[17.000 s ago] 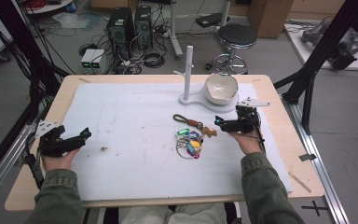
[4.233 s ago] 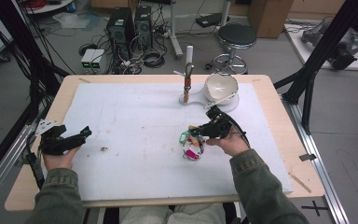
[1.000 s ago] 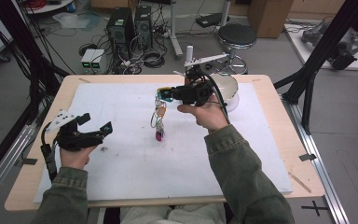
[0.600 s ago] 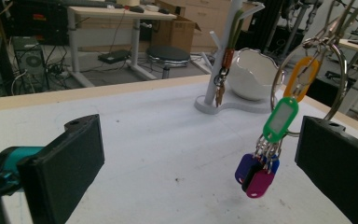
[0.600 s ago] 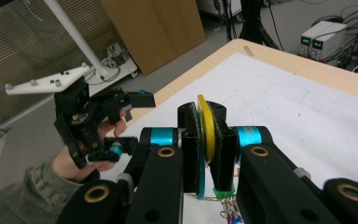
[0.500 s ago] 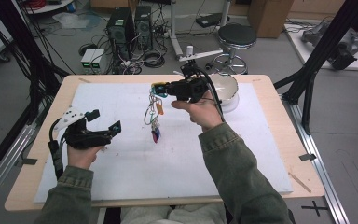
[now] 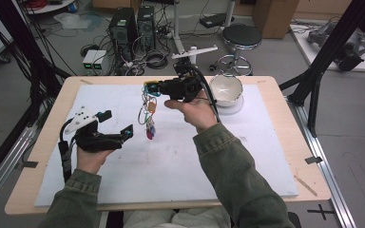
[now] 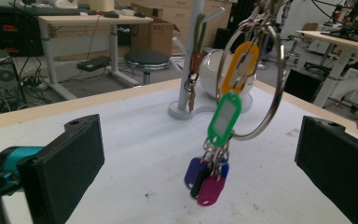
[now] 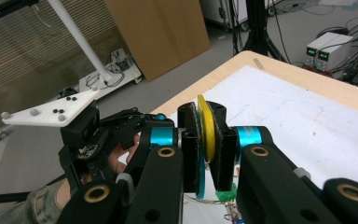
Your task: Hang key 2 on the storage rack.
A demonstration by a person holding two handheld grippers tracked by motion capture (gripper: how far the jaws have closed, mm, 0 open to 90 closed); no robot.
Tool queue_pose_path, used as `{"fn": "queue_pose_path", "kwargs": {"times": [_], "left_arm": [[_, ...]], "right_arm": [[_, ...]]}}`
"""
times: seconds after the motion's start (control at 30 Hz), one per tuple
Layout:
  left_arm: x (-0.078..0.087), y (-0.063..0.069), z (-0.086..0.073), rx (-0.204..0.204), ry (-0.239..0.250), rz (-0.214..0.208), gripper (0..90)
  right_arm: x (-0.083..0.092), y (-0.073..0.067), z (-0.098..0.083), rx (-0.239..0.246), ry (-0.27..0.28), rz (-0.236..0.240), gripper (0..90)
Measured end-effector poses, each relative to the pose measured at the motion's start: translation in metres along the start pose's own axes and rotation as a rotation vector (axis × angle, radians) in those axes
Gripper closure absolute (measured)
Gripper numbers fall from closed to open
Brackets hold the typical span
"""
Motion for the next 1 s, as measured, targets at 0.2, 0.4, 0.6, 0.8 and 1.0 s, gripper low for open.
{"fn": "queue_pose_path", "kwargs": {"times": [0.2, 0.4, 0.6, 0.8, 1.0], "left_arm": [[-0.003, 0.008, 0.001, -0.016, -0.006, -0.019, 1.7], [-0.005, 0.008, 0.0, -0.009, -0.011, -0.024, 1.7], [-0.005, 0.009, 0.0, -0.014, -0.008, -0.039, 3.0], [-0.002, 0.011, -0.001, -0.022, 0.007, -0.06, 15.0], [0.001, 0.009, -0.001, 0.017, 0.008, -0.081, 51.9]], "right_arm": [[-0.009, -0.007, 0.001, -0.004, 0.001, 0.019, 84.9], [-0.015, -0.011, 0.002, -0.013, 0.004, 0.035, 85.0], [-0.024, -0.017, 0.002, -0.017, -0.003, 0.051, 84.9], [-0.03, -0.022, 0.0, -0.017, -0.015, 0.07, 84.9], [-0.033, -0.025, -0.002, -0.026, -0.02, 0.086, 84.9]]}}
Point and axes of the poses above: each handheld gripper's, and its own axes: x roughly backward along the jaws, z roughly out of its top, y roughly to its right, the point moved 7 cm from there along -x, roughly forward along the jaws, and after that the axes turned 2 degrees about z, right-handed, at the moved point
